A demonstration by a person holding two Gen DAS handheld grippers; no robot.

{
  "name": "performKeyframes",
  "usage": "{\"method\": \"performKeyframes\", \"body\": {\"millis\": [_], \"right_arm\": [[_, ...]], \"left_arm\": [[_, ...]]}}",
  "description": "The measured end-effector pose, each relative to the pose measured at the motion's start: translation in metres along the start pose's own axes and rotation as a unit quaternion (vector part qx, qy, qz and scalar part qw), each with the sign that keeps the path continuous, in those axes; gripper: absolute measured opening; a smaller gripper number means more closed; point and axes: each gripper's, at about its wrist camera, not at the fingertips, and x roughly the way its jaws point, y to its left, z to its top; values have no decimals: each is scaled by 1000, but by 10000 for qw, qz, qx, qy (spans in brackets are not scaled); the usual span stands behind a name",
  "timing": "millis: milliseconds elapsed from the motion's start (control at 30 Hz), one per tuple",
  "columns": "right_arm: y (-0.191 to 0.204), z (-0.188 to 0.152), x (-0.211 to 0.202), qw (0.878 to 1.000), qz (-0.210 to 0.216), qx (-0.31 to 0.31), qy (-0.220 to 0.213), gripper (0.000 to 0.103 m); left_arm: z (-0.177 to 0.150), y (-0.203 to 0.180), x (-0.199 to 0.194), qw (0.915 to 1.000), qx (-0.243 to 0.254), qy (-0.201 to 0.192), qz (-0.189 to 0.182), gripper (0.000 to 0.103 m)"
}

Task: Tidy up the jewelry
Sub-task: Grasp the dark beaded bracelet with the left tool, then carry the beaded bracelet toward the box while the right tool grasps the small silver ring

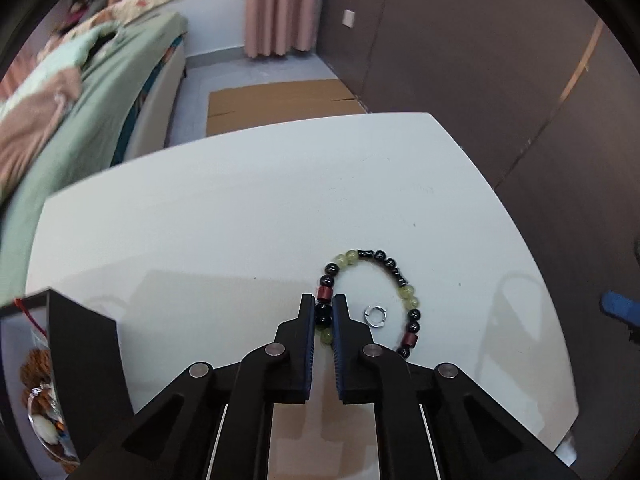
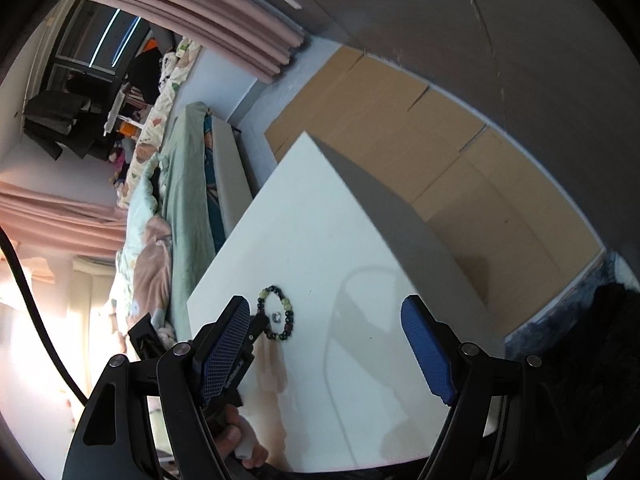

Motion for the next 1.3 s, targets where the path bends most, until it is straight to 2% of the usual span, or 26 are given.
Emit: {"method": "performKeyframes", "body": {"millis": [100,333,600,700,933,1300], "right_arm": [[4,-1,9,9999,-98,-69,69,79],[22,-7,22,9985,-318,-418,156,78],[37,-11,37,9962,-488,-685,242,78],[46,-14,46,9948,-554,-804,283,72],[75,-25,82,9857,-807,-1360,579,36],[98,-38,114,9713,-1313,-1911,539,31]], "left_arm": [[-3,2,-4,9994,-86,44,-342,7],[3,-4,-36,9957,-101,-250,-881,7],[12,3,-77,9922,-148,-563,-1103,7],[13,13,-91,9914,-217,-657,-1114,7],[14,43,-123,9901,-373,-909,-1005,7],[4,94,-149,9884,-673,-1088,-824,7]]}}
